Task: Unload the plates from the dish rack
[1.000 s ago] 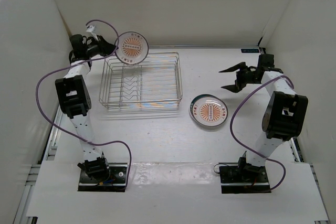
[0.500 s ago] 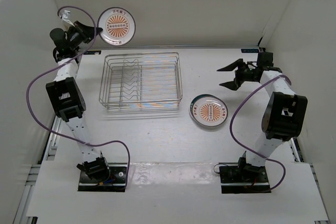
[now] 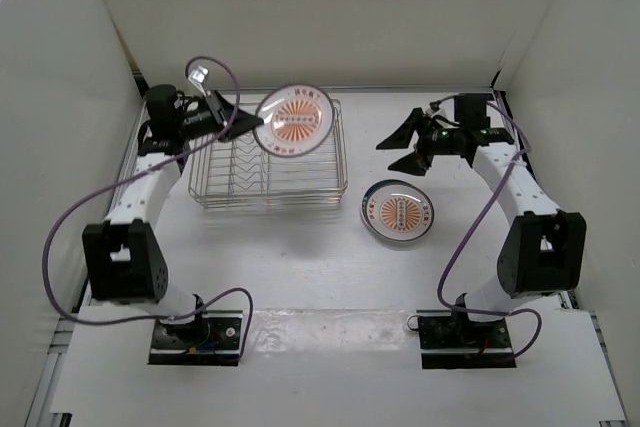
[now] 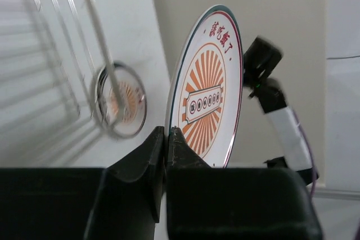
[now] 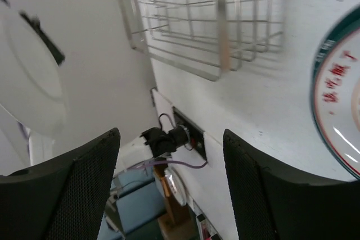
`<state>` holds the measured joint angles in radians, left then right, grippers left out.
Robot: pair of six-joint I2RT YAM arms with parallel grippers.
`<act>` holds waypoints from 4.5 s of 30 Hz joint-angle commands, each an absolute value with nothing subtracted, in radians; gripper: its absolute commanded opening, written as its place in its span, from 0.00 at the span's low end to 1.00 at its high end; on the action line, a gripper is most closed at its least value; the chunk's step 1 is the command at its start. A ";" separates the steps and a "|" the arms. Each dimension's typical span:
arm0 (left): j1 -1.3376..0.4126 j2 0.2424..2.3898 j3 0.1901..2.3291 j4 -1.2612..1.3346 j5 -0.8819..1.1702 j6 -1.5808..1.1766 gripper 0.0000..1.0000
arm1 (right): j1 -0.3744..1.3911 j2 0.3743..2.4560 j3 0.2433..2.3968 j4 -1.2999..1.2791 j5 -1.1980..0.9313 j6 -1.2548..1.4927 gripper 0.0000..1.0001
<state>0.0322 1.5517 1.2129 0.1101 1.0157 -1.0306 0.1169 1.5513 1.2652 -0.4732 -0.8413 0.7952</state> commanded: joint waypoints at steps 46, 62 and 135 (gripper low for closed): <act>0.038 0.957 0.392 -0.543 0.542 -0.552 0.96 | -0.086 1.578 0.960 -0.864 -0.402 0.611 0.64; 0.078 0.896 0.637 -0.764 0.595 -0.486 1.00 | -0.084 1.545 0.779 -0.588 -0.380 0.621 0.37; 0.026 0.710 0.716 -1.052 0.514 -0.434 1.00 | 0.659 1.592 1.023 -0.345 -0.623 0.526 0.00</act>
<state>0.0303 0.7288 0.6746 -1.0271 0.5110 -0.4351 0.6182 1.5673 0.9295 -0.3996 -0.6231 0.5110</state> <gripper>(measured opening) 0.995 0.023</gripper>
